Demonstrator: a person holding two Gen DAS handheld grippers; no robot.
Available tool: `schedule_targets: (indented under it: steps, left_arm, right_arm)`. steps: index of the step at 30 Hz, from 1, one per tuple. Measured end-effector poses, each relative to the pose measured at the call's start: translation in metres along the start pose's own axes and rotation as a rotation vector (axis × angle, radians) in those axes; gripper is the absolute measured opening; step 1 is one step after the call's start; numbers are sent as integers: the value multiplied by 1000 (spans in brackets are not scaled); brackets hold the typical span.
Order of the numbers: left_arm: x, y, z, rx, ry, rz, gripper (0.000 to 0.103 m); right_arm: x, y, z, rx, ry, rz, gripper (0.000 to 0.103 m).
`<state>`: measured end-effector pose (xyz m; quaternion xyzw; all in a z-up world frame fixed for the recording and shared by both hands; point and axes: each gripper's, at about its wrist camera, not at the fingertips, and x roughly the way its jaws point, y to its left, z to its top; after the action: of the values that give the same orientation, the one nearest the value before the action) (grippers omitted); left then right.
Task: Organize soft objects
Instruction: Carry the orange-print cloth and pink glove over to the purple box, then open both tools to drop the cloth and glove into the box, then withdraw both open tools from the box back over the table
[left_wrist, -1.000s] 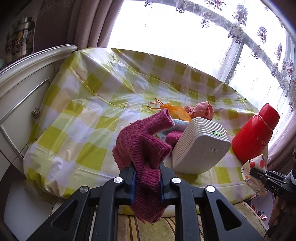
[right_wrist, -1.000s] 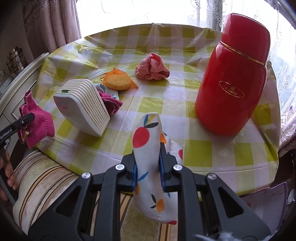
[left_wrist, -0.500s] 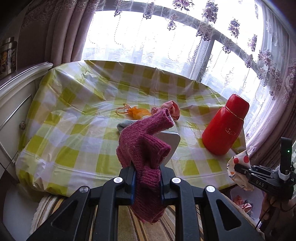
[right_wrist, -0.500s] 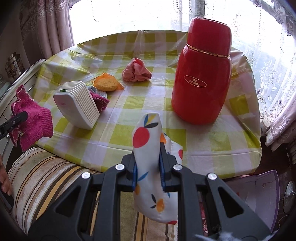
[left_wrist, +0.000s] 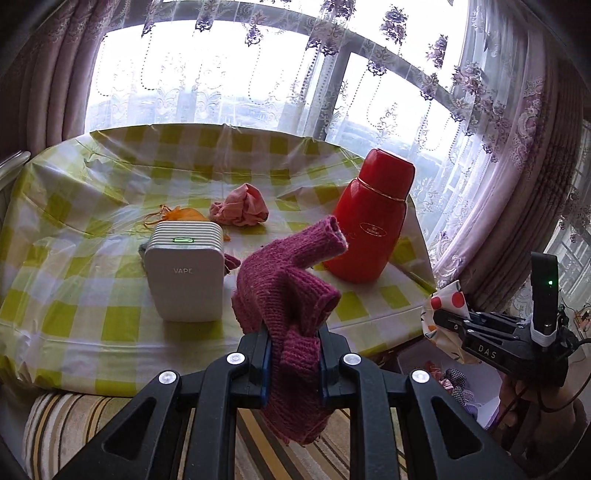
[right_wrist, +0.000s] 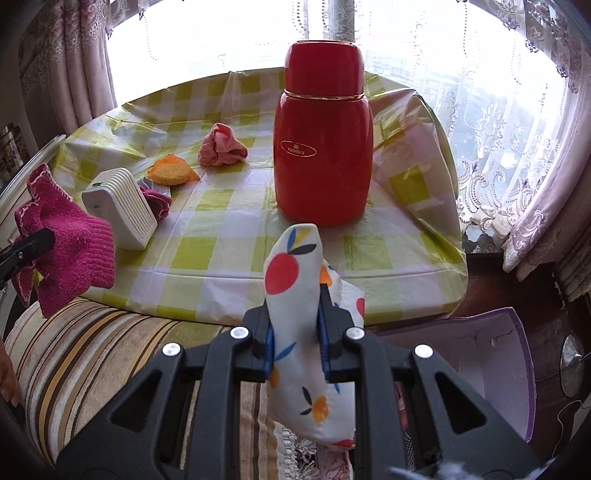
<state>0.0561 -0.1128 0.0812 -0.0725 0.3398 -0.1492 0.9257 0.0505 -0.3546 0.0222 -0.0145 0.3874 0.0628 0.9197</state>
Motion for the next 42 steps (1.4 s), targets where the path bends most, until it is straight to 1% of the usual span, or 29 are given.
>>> schedule_targets:
  steps: [5, 15, 22, 29, 30, 31, 32, 33, 34, 35, 36, 38, 42]
  left_arm:
    - [7, -35, -1, 54, 22, -69, 19]
    - [29, -102, -15, 136, 114, -221, 19]
    - [42, -145, -22, 182, 174, -319, 19]
    - [52, -180, -23, 237, 205, -399, 20]
    - [53, -185, -23, 241, 208, -417, 20]
    - [54, -189, -23, 246, 215, -440, 25]
    - [55, -194, -24, 253, 225, -453, 32]
    - [56, -197, -26, 260, 231, -453, 37]
    - [57, -201, -27, 266, 233, -447, 45]
    - [58, -202, -27, 266, 232, -446, 50]
    - [58, -201, -28, 263, 234, -451, 50]
    - [61, -199, -28, 260, 239, -445, 50]
    - [63, -192, -26, 238, 242, -432, 50]
  right_arm:
    - [-13, -36, -9, 52, -5, -57, 22]
    - [-31, -103, -34, 160, 9, -175, 22]
    - [-42, -130, -40, 190, 9, -246, 22]
    - [-52, -143, -45, 209, -2, -286, 22]
    - [-52, -145, -45, 213, -2, -290, 23]
    - [-53, -147, -46, 218, -2, -291, 24]
    - [-54, -149, -46, 226, -3, -294, 24]
    - [-54, -151, -47, 233, -3, -301, 27]
    - [-54, -153, -48, 240, 1, -308, 29]
    - [-54, -155, -48, 247, 3, -314, 35]
    - [-54, -157, -49, 253, 5, -318, 43]
    - [-54, -159, -50, 260, 6, -321, 49]
    - [-54, -158, -49, 259, 5, -319, 54]
